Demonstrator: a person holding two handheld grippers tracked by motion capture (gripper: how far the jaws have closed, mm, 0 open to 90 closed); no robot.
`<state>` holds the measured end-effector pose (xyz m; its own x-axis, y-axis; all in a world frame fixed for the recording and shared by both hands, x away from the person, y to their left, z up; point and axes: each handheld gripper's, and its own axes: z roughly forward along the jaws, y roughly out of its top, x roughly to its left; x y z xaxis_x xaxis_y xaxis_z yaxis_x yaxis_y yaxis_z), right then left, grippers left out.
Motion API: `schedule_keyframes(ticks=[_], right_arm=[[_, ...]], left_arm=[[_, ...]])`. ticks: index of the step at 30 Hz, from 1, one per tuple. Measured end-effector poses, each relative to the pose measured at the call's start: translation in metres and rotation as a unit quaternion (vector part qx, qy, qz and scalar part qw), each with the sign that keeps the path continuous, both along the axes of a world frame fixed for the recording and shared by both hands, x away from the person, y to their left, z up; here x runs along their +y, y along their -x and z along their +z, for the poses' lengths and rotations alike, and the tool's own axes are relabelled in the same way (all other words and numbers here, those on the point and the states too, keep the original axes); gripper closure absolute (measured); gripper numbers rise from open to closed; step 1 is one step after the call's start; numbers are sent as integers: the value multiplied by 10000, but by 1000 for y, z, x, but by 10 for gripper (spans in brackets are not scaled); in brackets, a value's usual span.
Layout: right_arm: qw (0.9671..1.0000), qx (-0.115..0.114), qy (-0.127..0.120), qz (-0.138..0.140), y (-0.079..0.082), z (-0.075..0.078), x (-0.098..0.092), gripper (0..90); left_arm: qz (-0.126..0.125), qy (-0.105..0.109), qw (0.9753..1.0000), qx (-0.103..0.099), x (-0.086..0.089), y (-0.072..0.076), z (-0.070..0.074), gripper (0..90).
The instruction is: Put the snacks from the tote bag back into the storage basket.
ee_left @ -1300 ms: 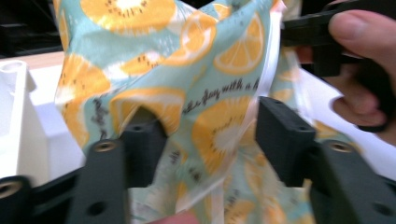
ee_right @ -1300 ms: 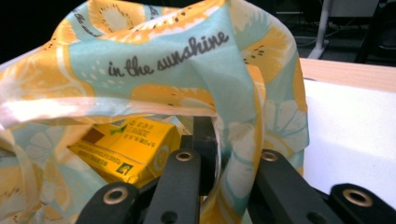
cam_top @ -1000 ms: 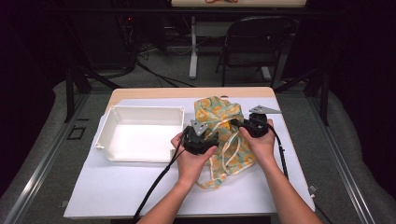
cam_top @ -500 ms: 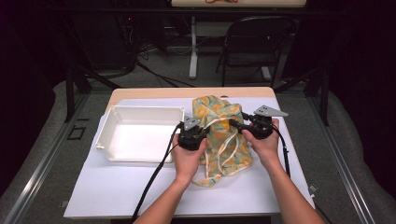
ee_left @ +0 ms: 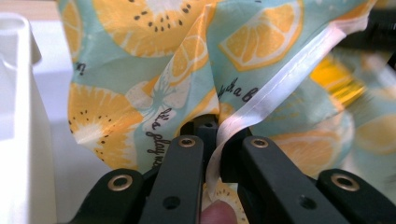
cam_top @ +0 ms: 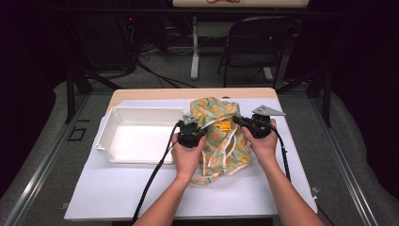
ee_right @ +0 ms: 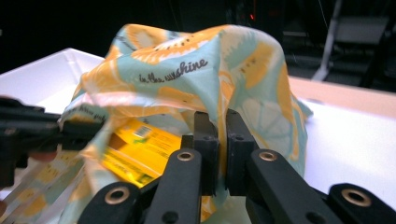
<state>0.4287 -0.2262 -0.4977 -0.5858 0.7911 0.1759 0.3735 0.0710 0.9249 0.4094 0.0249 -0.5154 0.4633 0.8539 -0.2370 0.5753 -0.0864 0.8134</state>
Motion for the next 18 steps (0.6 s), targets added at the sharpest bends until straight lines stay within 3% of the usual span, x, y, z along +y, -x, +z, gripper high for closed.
schedule_keyframes(ticks=[2, 6, 8, 10, 15, 18], right_arm=[[9998, 196, -8, -26, -5, -5, -1, 863], [9983, 575, -19, -136, -13, -18, 1, 858], [9971, 744, 54, -122, -17, -24, 1, 853], [9958, 913, 100, -54, -19, -28, 2, 842], [9927, 1174, 270, 54, -23, -38, 7, 835], [9912, 1275, 364, 48, -25, -42, 8, 835]], left_arm=[[31, -277, 9996, 9, -6, 1, -5, 887], [-23, -622, 9980, 144, -15, 1, -15, 887], [-106, -892, 9954, 330, -21, -1, -24, 884], [-116, -1035, 9938, 396, -24, -1, -30, 877], [-134, -1043, 9931, 527, -24, -4, -36, 872], [-163, -1144, 9920, 508, -24, -4, -37, 866]])
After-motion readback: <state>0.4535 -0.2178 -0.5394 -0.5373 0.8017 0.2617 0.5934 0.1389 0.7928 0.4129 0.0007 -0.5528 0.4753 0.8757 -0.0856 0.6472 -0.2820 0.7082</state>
